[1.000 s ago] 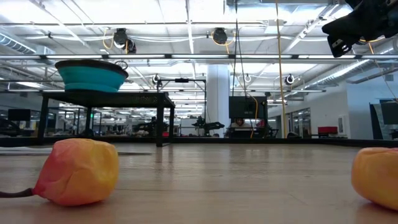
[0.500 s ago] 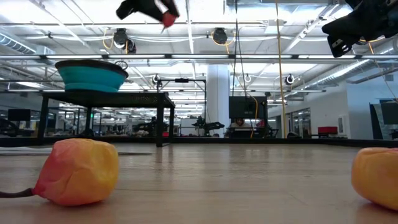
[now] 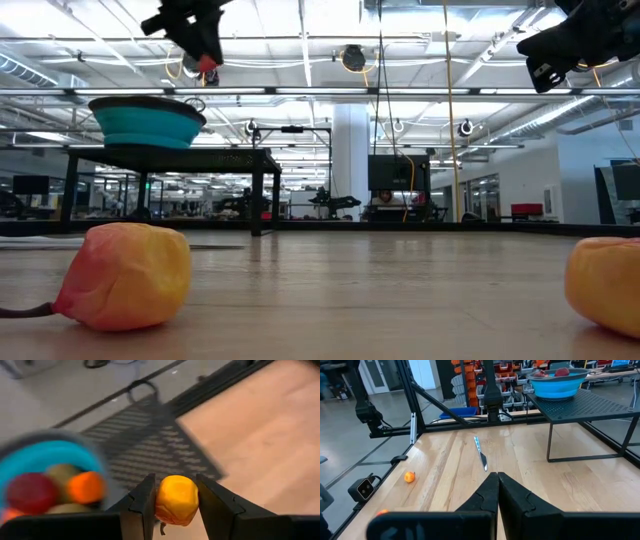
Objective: Pick & Place Fruit
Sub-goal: Put the peach into the blue strainer bowl on the shelf
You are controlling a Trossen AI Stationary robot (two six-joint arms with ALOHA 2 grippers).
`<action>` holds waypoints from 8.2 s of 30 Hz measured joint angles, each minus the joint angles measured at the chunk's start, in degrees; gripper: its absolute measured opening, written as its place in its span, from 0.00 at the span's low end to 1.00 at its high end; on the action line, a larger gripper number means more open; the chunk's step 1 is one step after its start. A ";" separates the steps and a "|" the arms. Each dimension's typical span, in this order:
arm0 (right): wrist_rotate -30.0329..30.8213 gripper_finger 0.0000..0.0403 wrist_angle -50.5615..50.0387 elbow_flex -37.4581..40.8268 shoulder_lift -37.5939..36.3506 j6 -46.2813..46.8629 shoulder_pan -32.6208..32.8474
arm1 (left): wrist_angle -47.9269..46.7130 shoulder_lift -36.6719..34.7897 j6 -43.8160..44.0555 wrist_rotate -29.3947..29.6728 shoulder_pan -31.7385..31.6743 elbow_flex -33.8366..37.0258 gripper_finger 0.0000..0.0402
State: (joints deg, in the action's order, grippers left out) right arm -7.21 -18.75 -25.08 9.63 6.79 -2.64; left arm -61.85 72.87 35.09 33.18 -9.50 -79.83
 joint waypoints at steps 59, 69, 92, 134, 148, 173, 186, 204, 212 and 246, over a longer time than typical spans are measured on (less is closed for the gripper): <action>-0.06 0.00 0.03 0.00 0.00 -0.04 0.00 | -11.18 5.56 -15.32 -7.63 -42.77 0.00 0.32; -0.08 0.00 0.03 0.00 0.00 0.00 0.01 | -11.17 5.34 -18.22 -7.62 -42.99 0.00 0.48; -0.08 0.00 0.03 0.00 0.00 -2.03 0.01 | -9.99 -5.10 -13.42 -12.10 -15.36 -12.52 0.31; -5.08 0.00 -4.91 0.00 -9.35 -1.96 0.01 | -9.07 25.32 27.57 -34.53 28.38 -12.48 0.24; -5.09 0.00 -6.42 0.00 -9.35 -1.95 0.01 | 19.61 32.87 15.42 -34.14 40.56 -12.46 0.24; -5.11 0.00 -6.35 0.00 -9.33 -1.92 0.01 | 21.11 44.14 -9.68 -29.74 45.42 -12.46 0.24; -5.08 0.00 -6.35 0.00 -9.33 -1.92 0.01 | 19.69 44.87 -5.81 -28.65 44.18 -12.46 0.51; -5.02 0.00 -6.29 0.00 -9.35 -1.92 0.00 | 24.84 49.76 -9.13 -28.74 44.50 -12.17 0.66; -5.03 0.00 -6.30 0.02 -9.35 -1.92 -0.01 | 24.59 51.72 -9.32 -28.88 44.50 -12.15 0.58; -5.02 0.00 -6.31 0.02 -9.33 -1.92 0.01 | 7.52 41.48 -9.51 -24.45 39.43 -12.11 0.28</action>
State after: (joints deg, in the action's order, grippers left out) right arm -12.23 -25.06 -25.06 0.30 4.86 -2.63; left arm -54.33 114.35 25.58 8.73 29.93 -91.94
